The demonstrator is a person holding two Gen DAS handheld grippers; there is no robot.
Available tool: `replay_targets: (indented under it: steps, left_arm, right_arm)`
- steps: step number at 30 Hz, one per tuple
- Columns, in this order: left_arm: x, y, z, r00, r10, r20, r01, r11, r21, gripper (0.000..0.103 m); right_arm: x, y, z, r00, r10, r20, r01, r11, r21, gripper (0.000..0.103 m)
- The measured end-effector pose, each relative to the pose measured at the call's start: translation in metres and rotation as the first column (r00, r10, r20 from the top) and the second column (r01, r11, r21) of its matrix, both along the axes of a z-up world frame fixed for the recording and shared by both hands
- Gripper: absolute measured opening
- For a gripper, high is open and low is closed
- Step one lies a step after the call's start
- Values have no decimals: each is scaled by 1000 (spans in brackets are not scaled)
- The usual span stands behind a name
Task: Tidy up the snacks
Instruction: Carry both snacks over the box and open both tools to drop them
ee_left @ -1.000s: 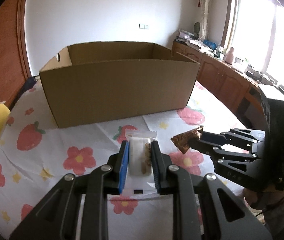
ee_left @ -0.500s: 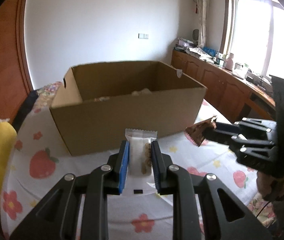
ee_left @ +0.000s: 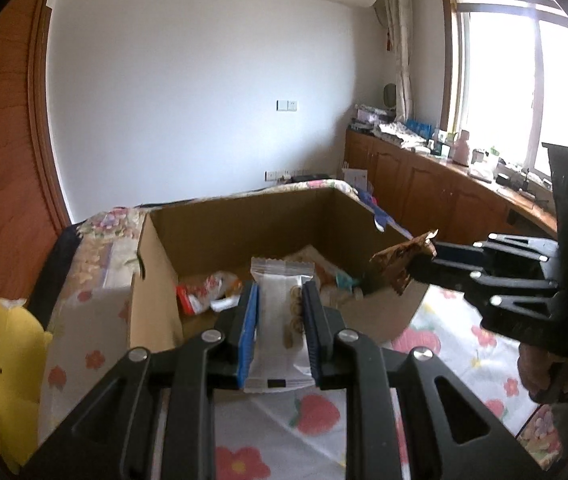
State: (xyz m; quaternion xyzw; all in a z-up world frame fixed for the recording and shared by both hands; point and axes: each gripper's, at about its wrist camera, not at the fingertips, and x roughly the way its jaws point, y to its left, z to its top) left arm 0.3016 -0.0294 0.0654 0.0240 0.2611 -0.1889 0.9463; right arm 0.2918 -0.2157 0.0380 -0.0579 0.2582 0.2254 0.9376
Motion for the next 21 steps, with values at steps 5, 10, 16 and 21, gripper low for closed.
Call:
replay_targets:
  steps: [5,10,16,21]
  left_arm:
    - [30,0,1,1000,28,10,-28,1000,-7,20]
    - [57,3,-12,999,44,-12,-44,999,-14,20]
    - [75,1,-28,998,48,-37,-48,999,-20,20]
    - [80,-2,-39,997,48,-64,-49,999,-21,21]
  right_arm:
    - [20,7,-2,1000,-15,9,15,1000,-25,21]
    - [37,10,-12,1000,-22,-10,21,999,-25,21]
    - [55,10,-19,999,-36,-28,36,999,-21,21]
    - [61,9,-25,998,-45,-44,45,999,-19,21]
